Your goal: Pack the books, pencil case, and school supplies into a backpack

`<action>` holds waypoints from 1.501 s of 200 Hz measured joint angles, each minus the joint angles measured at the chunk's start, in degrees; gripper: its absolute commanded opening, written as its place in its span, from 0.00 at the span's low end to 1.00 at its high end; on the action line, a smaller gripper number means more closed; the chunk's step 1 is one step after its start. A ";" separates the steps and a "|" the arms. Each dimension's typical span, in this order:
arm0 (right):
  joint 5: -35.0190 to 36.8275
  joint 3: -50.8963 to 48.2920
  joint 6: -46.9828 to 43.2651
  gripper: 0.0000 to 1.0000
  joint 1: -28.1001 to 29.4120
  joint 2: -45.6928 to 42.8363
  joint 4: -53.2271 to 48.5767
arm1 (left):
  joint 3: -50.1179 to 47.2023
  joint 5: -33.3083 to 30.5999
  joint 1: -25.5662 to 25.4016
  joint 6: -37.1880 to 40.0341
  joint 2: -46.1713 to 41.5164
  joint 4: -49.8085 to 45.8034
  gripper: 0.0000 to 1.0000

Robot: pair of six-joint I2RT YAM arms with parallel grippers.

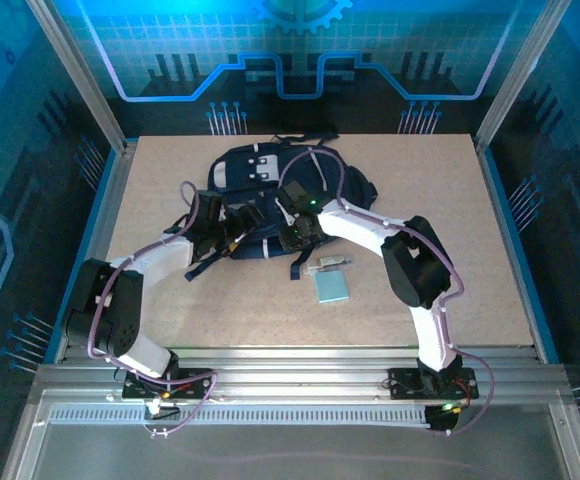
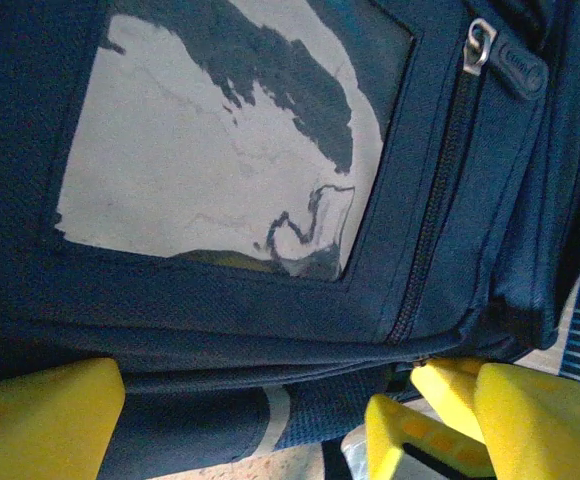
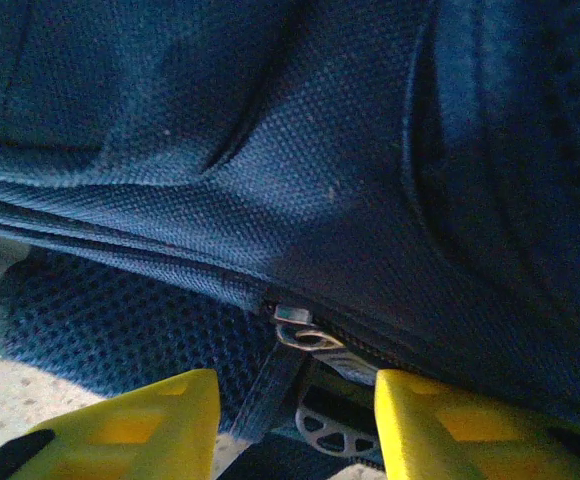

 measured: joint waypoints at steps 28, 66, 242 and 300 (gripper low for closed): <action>7.08 2.49 0.15 0.54 1.60 2.01 -0.66 | 0.11 -0.07 1.07 -0.94 1.14 1.36 0.92; 12.07 4.15 -0.31 0.47 2.08 4.35 0.33 | 1.44 0.59 2.25 -0.90 3.69 2.78 0.92; -18.32 -1.84 3.26 0.00 -7.67 -1.20 9.16 | 9.86 -1.20 6.99 1.05 12.13 2.40 0.92; -23.85 -4.35 1.70 0.00 -9.38 -2.27 9.27 | 12.46 -2.75 10.60 2.03 14.51 3.19 0.92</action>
